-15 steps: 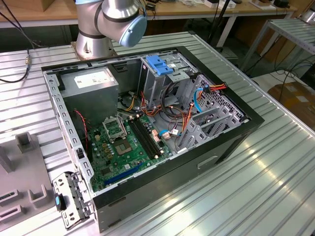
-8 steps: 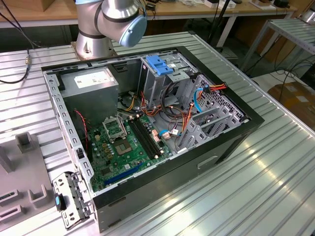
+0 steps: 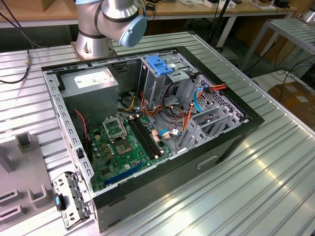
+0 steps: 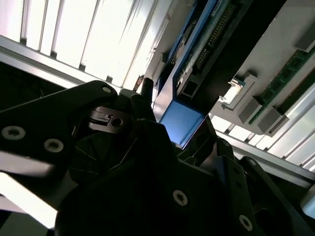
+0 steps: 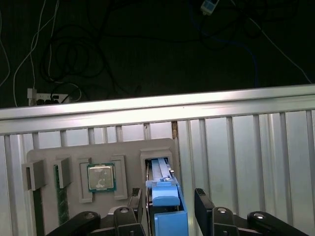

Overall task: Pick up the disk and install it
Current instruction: 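Reach for the disk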

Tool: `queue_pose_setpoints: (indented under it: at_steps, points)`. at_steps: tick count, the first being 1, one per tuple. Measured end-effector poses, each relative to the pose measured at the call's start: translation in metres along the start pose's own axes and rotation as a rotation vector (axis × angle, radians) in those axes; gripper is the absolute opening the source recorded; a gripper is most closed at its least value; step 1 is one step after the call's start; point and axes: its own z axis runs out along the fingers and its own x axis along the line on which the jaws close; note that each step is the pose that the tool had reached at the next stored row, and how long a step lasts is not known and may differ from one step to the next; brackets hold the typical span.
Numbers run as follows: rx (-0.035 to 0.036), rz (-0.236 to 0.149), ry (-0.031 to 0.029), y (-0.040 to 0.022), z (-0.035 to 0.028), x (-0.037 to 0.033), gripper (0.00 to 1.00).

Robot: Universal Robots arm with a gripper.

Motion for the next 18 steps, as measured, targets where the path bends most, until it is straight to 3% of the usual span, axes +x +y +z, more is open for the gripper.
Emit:
queue_pose_setpoints:
  at_steps: [6,7,18]
  points:
    - [0.0000,0.000,0.0000,0.0000,0.0001,0.0000,0.53]
    - [0.0000,0.000,0.0000,0.0000,0.0001,0.0000,0.45]
    - [0.0002,0.004,-0.0001,-0.0035,0.0003,0.0024,0.45]
